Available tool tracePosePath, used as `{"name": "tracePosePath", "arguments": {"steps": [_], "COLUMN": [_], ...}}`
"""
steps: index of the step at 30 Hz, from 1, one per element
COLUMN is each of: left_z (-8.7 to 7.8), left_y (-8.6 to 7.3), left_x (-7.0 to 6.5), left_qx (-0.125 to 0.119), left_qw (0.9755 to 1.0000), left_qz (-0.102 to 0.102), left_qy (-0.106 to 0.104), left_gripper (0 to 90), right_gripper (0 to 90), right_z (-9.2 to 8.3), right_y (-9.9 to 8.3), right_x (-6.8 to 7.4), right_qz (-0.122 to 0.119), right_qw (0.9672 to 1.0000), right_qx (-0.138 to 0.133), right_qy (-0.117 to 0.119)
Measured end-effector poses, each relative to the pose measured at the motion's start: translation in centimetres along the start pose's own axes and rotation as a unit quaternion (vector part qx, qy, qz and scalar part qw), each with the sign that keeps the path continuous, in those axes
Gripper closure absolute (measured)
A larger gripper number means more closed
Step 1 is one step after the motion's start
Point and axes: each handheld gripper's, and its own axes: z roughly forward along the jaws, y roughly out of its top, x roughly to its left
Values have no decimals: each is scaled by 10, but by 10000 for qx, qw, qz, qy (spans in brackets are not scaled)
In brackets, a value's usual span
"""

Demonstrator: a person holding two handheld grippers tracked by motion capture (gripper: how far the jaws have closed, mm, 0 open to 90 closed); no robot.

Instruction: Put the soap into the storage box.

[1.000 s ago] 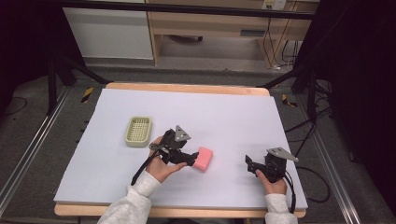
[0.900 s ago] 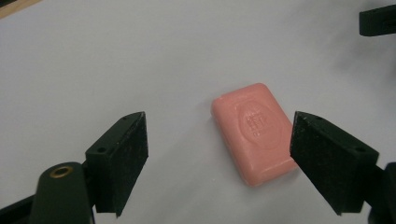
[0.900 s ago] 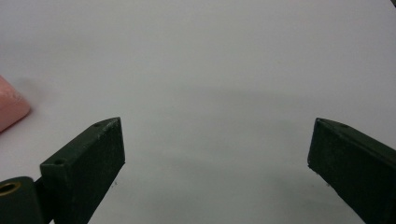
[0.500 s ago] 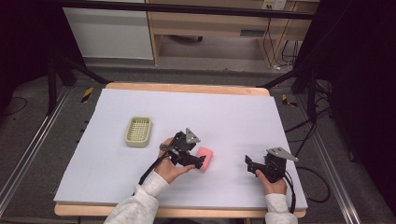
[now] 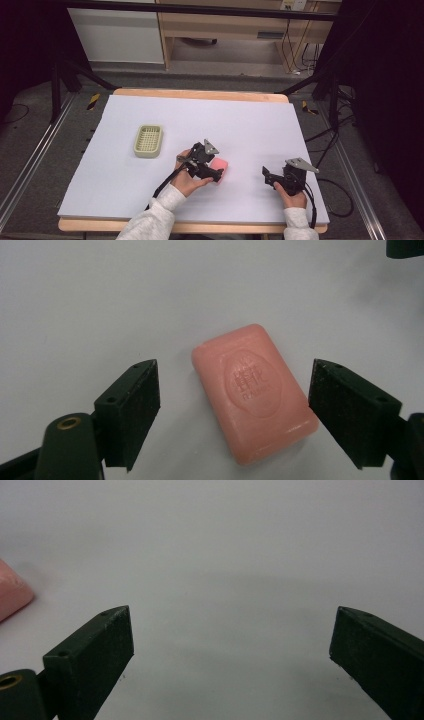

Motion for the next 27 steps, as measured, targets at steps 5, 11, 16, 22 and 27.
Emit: {"name": "tracePosePath", "arguments": {"steps": [5,11,16,22,27], "left_z": [4,9,12,18,23], "left_y": [0,1,1,1,1], "left_x": [-1,-2,-3,-5,-6], "left_qx": [67,141,174,237,286], "left_qw": [10000,9999,9998,9997,9996], "left_qz": [-9,-20,-31,-17,-59], "left_qy": [19,50,22,-3,-25], "left_gripper": [208,213,212,212,214], "right_gripper": [42,43,43,43,43], "right_z": [0,0,1,0,1], "right_y": [0,0,0,0,0], "right_x": [0,1,1,1,1], "right_qz": [-13,-9,-10,-3,-1], "right_qw": [10000,10000,10000,10000,10000], "right_qx": [13,30,41,37,39], "right_qy": [2,-2,-3,2,5]}}
